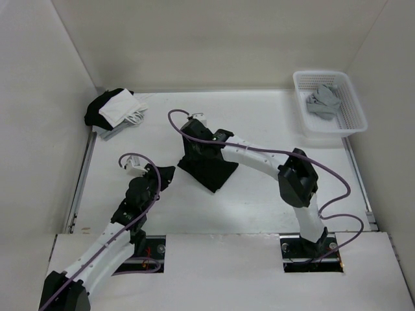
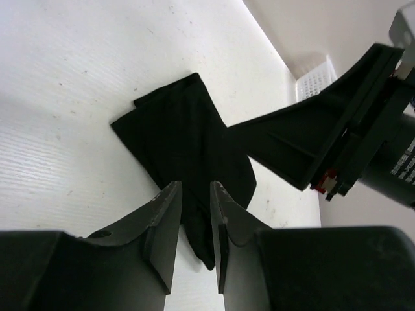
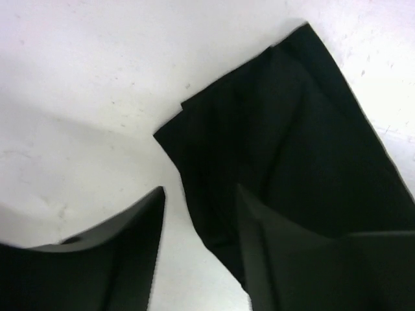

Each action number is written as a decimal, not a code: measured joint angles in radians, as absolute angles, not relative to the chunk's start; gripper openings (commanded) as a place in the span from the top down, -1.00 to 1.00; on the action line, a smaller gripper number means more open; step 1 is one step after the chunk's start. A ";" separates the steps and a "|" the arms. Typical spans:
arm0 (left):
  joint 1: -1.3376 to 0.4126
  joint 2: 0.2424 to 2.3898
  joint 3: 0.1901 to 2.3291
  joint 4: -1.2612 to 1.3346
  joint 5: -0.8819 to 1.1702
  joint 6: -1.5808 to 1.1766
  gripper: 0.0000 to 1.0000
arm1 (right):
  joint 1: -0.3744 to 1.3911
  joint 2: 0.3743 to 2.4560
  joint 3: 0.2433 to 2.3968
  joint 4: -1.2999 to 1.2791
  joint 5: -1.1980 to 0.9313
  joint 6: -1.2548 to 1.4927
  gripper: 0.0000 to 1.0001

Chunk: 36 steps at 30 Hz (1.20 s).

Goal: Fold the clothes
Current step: Fold the tank top

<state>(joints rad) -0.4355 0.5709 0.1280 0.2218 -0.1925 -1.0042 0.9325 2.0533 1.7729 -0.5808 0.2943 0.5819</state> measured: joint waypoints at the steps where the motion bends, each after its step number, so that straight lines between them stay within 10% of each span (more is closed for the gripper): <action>1: -0.416 0.572 0.128 0.220 -0.176 -1.004 0.54 | 0.933 2.056 1.769 -0.583 0.289 0.585 -0.15; 5: -0.376 0.603 0.132 0.225 -0.138 -1.002 0.53 | 0.933 1.950 1.644 -0.482 0.273 0.598 -0.08; 11: -0.474 0.807 0.186 0.308 -0.122 -0.990 0.47 | 0.927 1.547 1.270 -0.267 0.269 0.627 0.86; 19: -0.635 1.209 0.307 0.570 -0.147 -0.953 0.46 | 0.797 1.551 0.934 0.041 0.150 0.707 0.88; 36: -0.413 1.508 0.215 0.895 -0.133 -1.012 0.37 | 0.668 1.754 0.762 0.376 -0.017 0.820 0.72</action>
<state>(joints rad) -0.4129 1.5082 0.2146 0.8951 -0.1329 -1.0122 0.6678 1.7542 0.7616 0.3759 -0.0166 0.8200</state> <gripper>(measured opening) 0.305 0.094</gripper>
